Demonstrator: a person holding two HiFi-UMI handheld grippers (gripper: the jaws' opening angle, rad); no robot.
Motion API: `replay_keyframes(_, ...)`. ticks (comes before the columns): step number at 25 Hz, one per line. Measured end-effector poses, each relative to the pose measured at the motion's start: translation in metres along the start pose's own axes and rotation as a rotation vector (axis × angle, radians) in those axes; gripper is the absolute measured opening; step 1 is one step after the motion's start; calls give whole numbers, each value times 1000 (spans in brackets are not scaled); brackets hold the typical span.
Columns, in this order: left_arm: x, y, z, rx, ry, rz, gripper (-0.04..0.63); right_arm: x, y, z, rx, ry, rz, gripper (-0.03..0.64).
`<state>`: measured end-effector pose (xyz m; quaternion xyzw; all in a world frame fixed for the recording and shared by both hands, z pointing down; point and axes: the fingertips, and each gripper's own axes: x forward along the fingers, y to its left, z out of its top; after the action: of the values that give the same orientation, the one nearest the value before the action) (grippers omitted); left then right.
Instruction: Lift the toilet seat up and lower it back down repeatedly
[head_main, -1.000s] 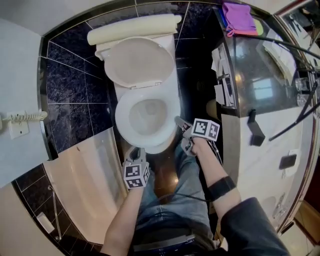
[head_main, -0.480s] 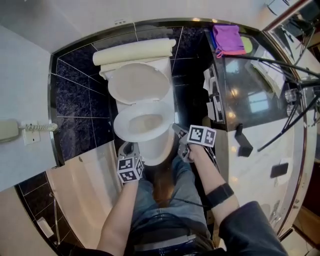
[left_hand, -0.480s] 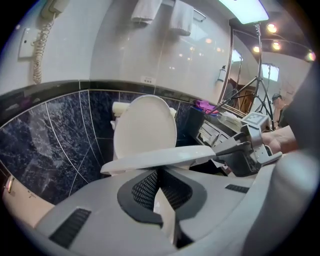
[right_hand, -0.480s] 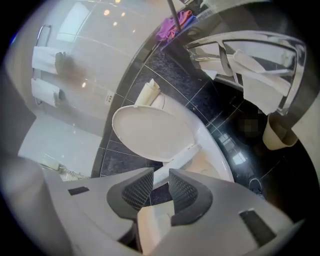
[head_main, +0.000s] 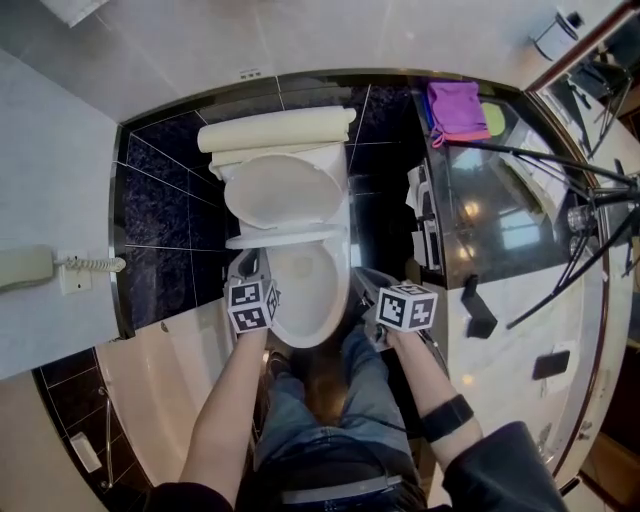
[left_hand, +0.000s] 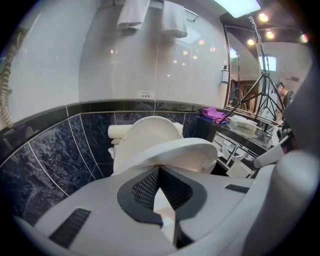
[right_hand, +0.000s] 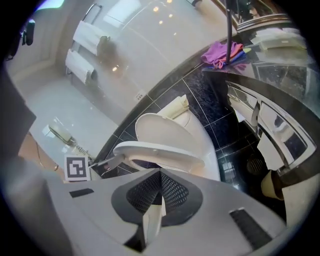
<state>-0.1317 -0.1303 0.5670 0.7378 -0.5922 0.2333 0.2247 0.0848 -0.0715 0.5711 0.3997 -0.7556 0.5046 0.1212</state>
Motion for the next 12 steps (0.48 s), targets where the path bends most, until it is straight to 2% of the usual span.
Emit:
replay_keyframes(9, 58, 22, 53, 58, -50, 40, 0, -2, 0, 13, -100, 20, 15, 15)
replay_keyframes(12, 67, 25, 63, 53, -55, 51, 0, -2, -5, 19, -111, 23, 15, 15)
